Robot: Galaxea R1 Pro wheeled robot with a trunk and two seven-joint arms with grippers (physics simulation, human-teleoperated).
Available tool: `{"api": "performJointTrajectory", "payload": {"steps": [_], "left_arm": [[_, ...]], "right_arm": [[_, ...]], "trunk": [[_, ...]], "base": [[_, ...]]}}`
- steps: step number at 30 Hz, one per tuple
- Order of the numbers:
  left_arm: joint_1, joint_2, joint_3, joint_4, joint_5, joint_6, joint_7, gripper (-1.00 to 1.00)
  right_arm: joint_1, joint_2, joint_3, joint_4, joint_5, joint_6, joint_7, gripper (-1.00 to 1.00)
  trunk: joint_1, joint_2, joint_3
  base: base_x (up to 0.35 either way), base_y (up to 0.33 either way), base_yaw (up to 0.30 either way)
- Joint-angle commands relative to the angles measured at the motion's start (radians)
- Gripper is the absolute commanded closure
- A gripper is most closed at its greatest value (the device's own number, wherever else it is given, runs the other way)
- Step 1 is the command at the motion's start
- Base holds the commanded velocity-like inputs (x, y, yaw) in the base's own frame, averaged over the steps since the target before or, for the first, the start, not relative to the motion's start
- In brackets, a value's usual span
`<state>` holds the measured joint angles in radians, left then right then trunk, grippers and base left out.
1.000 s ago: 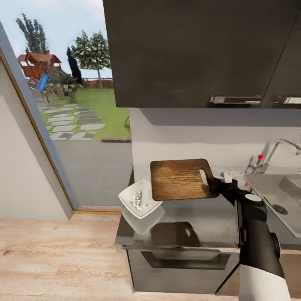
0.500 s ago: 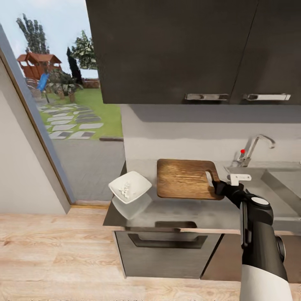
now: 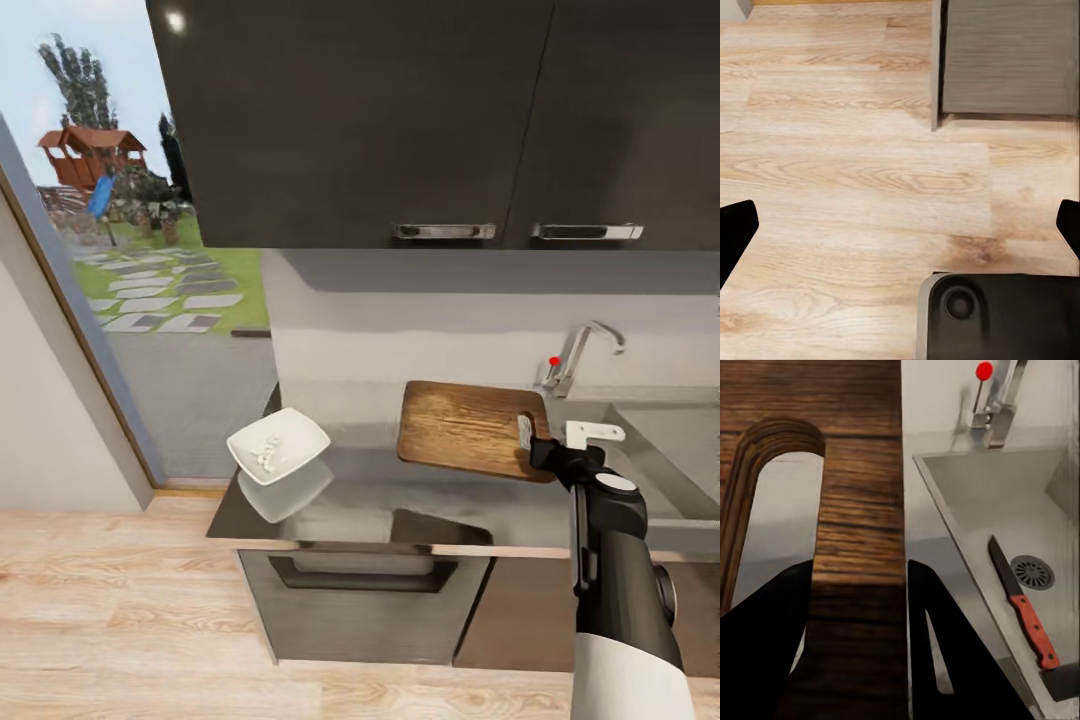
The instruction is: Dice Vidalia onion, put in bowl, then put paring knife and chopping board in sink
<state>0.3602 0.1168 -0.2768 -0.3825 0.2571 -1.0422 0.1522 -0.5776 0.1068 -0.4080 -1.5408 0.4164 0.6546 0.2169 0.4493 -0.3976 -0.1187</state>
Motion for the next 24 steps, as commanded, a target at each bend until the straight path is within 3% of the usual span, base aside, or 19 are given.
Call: {"api": "performJointTrajectory", "payload": {"steps": [1, 6, 8, 11, 24], "left_arm": [[0.000, 0.001, -0.009, -0.003, 0.002, -0.001, 0.010, -1.00], [0.000, 0.001, -0.009, -0.003, 0.002, -0.001, 0.010, -1.00], [0.000, 0.001, -0.009, -0.003, 0.002, -0.001, 0.010, -1.00], [0.000, 0.001, -0.009, -0.003, 0.002, -0.001, 0.010, -1.00], [0.000, 0.001, -0.009, -0.003, 0.002, -0.001, 0.010, -1.00]], "right_arm": [[-0.001, 0.001, -0.002, -0.001, 0.005, 0.004, 0.002, 1.00], [-0.001, 0.015, -0.002, 0.013, 0.005, 0.004, -0.106, 1.00], [-0.001, 0.041, -0.002, 0.026, 0.004, 0.002, -0.185, 1.00], [-0.001, 0.062, -0.001, 0.035, 0.003, -0.009, -0.251, 1.00], [-0.001, 0.068, 0.000, 0.047, 0.002, -0.018, -0.305, 1.00]], "trunk": [[0.001, -0.002, -0.002], [0.001, -0.002, -0.002], [0.001, -0.002, -0.002], [0.001, -0.002, -0.002], [0.001, -0.002, -0.002]], "base": [[0.000, -0.312, 0.000], [0.000, -0.316, 0.000], [0.000, -0.317, 0.000], [0.000, -0.317, 0.000], [0.000, -0.317, 0.000]]}}
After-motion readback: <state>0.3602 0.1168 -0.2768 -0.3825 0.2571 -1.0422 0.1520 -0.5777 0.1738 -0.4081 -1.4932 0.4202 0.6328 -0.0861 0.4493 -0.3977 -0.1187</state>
